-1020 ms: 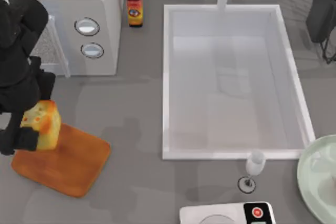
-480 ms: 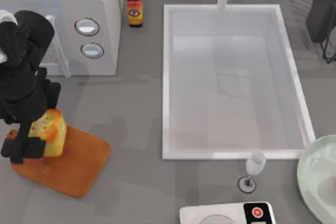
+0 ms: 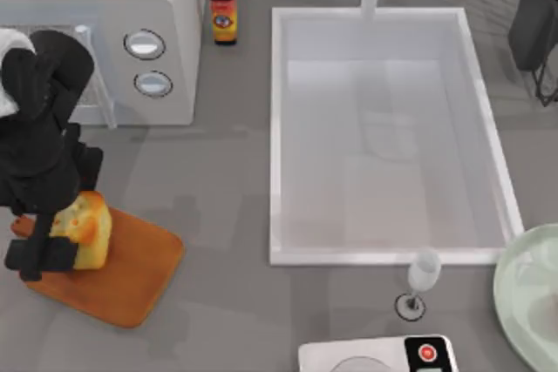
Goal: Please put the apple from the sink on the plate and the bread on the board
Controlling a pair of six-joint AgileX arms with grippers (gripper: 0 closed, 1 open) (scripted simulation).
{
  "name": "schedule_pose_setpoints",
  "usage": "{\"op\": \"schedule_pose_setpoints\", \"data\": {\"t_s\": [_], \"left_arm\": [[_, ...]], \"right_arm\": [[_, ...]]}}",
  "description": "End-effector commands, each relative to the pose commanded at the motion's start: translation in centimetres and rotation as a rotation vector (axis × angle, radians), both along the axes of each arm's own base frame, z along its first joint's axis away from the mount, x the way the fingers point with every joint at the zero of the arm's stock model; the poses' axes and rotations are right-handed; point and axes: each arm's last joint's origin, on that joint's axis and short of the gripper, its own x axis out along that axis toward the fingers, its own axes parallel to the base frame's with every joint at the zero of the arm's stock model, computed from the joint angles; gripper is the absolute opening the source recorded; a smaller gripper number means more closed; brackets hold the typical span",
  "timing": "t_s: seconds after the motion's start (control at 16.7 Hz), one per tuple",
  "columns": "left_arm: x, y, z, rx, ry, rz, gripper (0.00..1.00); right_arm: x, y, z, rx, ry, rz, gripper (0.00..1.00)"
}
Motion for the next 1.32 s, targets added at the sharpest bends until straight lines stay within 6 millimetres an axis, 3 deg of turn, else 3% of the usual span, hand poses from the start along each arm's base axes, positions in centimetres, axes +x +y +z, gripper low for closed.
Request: {"op": "schedule_pose_setpoints", "data": {"t_s": [0.72, 1.32], "left_arm": [[0.00, 0.00, 0.00, 0.000, 0.000, 0.000, 0.98], [0.01, 0.03, 0.03, 0.000, -0.001, 0.001, 1.00]], "right_arm": [[0.00, 0.00, 0.00, 0.000, 0.000, 0.000, 1.00], [0.00, 0.00, 0.00, 0.000, 0.000, 0.000, 1.00]]}}
